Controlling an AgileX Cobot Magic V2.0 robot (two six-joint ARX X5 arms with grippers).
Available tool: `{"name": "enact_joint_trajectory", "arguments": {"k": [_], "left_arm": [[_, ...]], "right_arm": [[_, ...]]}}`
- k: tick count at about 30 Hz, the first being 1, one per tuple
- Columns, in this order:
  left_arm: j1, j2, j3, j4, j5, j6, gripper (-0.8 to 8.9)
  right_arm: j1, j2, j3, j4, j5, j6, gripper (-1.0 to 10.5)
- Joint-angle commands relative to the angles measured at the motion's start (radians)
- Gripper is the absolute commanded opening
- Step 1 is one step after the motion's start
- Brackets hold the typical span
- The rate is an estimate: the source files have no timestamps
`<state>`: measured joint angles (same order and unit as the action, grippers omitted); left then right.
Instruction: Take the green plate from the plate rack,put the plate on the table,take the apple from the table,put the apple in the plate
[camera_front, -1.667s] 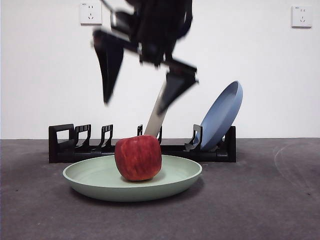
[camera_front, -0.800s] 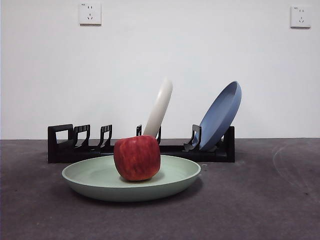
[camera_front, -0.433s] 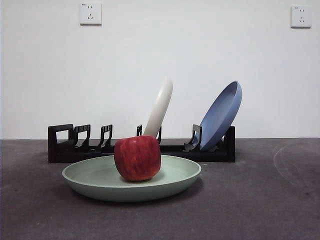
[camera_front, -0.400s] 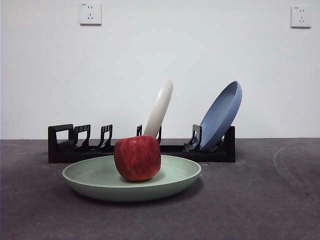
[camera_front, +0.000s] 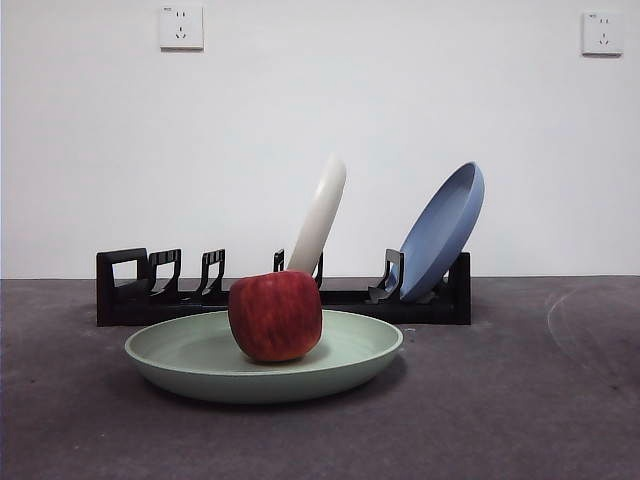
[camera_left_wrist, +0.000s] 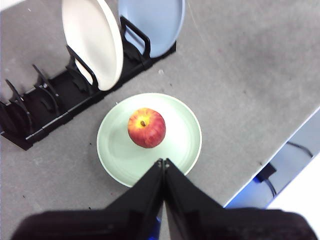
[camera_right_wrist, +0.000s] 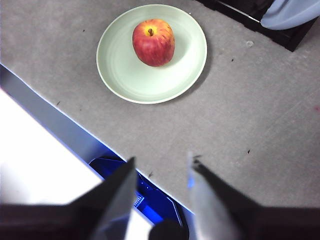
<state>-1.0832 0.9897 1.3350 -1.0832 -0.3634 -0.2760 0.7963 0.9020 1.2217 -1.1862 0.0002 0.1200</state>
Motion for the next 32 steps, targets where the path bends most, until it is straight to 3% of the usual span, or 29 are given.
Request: {"name": "enact_joint_trajectory", "arguments": {"k": [1, 32], "left_arm": [[-0.002, 0.014, -0.004, 0.003, 0.003, 0.016, -0.08], [0.023, 0.007, -0.004, 0.005, 0.001, -0.005, -0.03]], "right_arm": [[0.001, -0.004, -0.009, 0.008, 0.001, 0.007, -0.1], [0.001, -0.002, -0.008, -0.01, 0.002, 0.036, -0.1]]}}
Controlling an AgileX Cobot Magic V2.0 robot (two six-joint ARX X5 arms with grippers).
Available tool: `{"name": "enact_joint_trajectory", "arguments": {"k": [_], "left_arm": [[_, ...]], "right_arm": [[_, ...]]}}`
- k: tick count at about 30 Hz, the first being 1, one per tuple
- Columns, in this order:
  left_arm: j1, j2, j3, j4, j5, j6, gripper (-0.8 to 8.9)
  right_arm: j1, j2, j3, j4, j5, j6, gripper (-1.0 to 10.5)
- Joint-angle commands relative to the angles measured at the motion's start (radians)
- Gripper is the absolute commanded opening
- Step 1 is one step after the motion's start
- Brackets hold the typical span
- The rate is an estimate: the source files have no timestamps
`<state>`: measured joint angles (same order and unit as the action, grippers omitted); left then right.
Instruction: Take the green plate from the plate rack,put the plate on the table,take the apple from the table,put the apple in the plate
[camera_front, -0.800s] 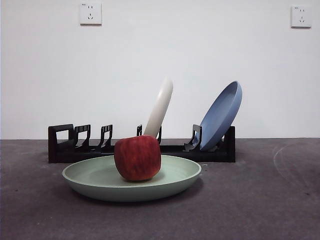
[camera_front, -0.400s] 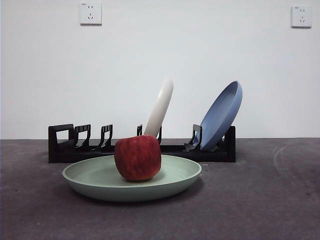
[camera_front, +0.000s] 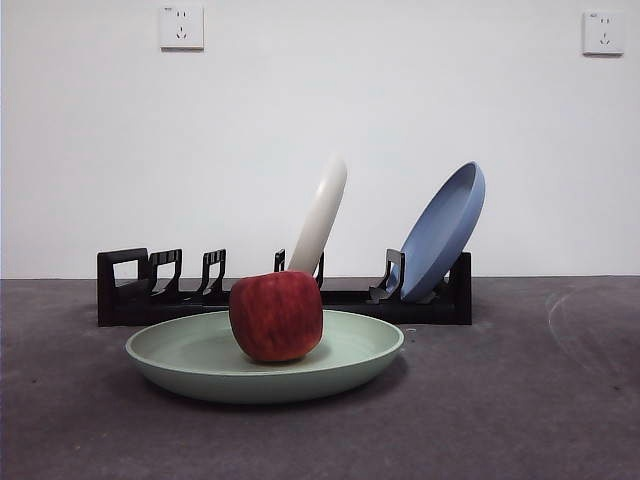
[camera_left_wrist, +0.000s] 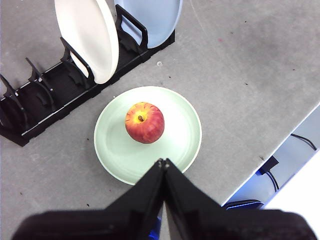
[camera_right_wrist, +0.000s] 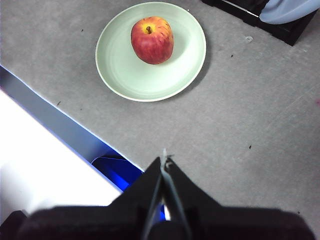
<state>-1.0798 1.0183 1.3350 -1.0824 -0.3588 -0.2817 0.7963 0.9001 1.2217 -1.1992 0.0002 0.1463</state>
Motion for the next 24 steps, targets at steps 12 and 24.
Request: {"name": "enact_joint_trajectory", "arguments": {"k": [12, 24], "left_arm": [[0.545, -0.307, -0.169, 0.417, 0.308, 0.081, -0.03], [0.948, -0.829, -0.87, 0.917, 0.523, 0.073, -0.03]], "right_arm": [[0.001, 0.001, -0.008, 0.002, 0.002, 0.01, -0.1], [0.001, 0.001, -0.008, 0.002, 0.002, 0.01, -0.1]]}}
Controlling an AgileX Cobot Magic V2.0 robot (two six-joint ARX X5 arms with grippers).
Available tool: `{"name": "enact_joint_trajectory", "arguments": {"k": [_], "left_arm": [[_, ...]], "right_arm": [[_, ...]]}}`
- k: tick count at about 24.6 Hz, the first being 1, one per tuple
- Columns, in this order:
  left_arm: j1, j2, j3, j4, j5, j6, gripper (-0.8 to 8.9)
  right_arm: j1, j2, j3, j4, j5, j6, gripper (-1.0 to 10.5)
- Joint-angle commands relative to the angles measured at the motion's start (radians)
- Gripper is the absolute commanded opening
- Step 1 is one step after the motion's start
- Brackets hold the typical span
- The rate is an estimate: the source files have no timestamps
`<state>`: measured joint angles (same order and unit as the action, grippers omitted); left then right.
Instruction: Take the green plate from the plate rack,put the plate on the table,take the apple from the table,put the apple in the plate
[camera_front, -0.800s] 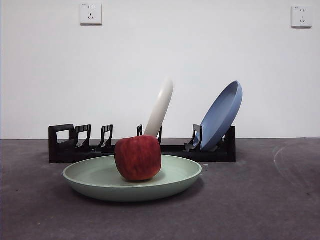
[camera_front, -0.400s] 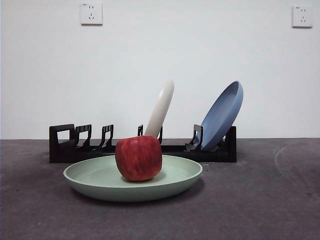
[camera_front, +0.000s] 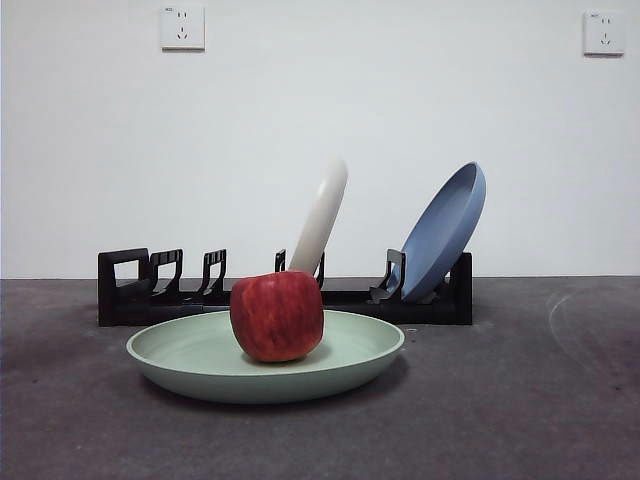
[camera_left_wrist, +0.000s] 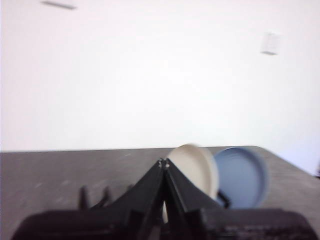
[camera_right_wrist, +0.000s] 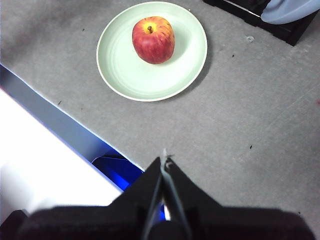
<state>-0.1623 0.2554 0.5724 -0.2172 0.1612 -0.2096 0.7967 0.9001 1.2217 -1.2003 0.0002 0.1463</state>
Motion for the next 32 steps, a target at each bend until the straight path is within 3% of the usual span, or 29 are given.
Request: {"name": "enact_joint_trajectory", "arguments": {"k": [1, 6, 9, 17, 23, 32], "left_arm": [[0.044, -0.098, -0.151, 0.078, 0.003, 0.001, -0.03], [0.099, -0.251, -0.369, 0.217, 0.003, -0.034, -0.03], [0.122, -0.251, -0.457, 0.324, 0.003, -0.058, -0.03], [0.146, -0.251, -0.563, 0.367, -0.066, -0.067, -0.03], [0.147, -0.251, -0.562, 0.277, -0.165, -0.065, -0.03], [0.149, -0.251, -0.562, 0.047, -0.154, -0.02, -0.03]], "right_arm": [[0.001, 0.0, -0.008, 0.003, 0.002, 0.01, -0.1], [0.001, 0.001, -0.008, 0.003, 0.002, 0.01, -0.1], [0.001, 0.001, -0.008, 0.002, 0.002, 0.01, -0.1], [0.001, 0.001, -0.008, 0.003, 0.019, 0.01, -0.1], [0.001, 0.001, -0.008, 0.003, 0.019, 0.01, -0.1], [0.001, 0.001, -0.008, 0.003, 0.019, 0.01, -0.1]]}}
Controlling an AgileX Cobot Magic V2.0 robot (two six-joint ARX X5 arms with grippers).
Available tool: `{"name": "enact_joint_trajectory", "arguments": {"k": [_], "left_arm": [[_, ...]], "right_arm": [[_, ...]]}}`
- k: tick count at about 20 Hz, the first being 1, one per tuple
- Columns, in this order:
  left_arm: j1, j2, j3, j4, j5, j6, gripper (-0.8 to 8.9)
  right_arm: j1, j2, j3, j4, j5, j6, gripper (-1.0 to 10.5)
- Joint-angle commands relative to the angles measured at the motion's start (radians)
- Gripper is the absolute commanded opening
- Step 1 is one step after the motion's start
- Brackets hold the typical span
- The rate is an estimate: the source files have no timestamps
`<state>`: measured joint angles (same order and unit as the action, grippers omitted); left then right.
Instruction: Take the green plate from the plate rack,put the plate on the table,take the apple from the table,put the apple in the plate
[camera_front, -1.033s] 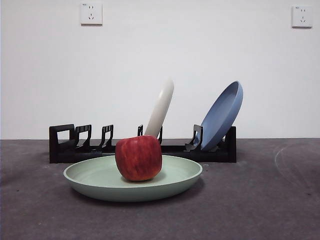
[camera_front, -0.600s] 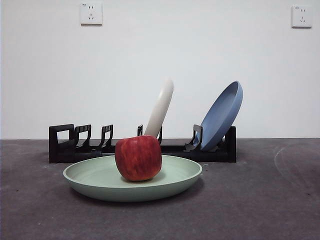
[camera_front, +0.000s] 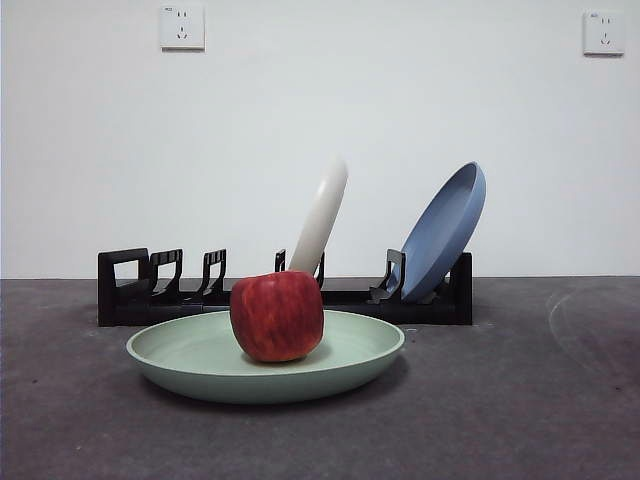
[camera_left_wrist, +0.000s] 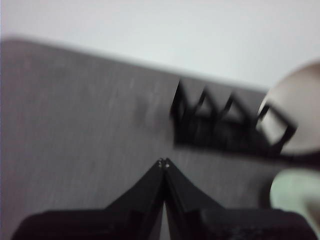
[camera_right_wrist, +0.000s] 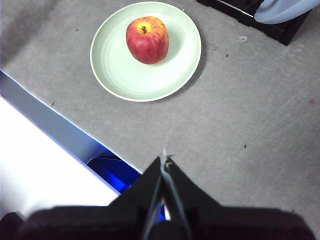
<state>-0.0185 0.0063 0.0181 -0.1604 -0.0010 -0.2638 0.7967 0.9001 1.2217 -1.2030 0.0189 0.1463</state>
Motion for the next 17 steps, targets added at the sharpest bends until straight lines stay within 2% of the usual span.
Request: {"name": "enact_joint_trajectory", "arguments": {"k": [1, 17], "left_arm": [[0.005, -0.002, -0.007, -0.01, 0.018, 0.049, -0.03], [0.0, 0.013, -0.007, -0.008, 0.027, 0.066, -0.03]], "right_arm": [[0.001, 0.001, -0.008, 0.006, 0.001, 0.01, -0.1], [0.001, 0.001, -0.008, 0.006, 0.001, 0.01, -0.1]]}}
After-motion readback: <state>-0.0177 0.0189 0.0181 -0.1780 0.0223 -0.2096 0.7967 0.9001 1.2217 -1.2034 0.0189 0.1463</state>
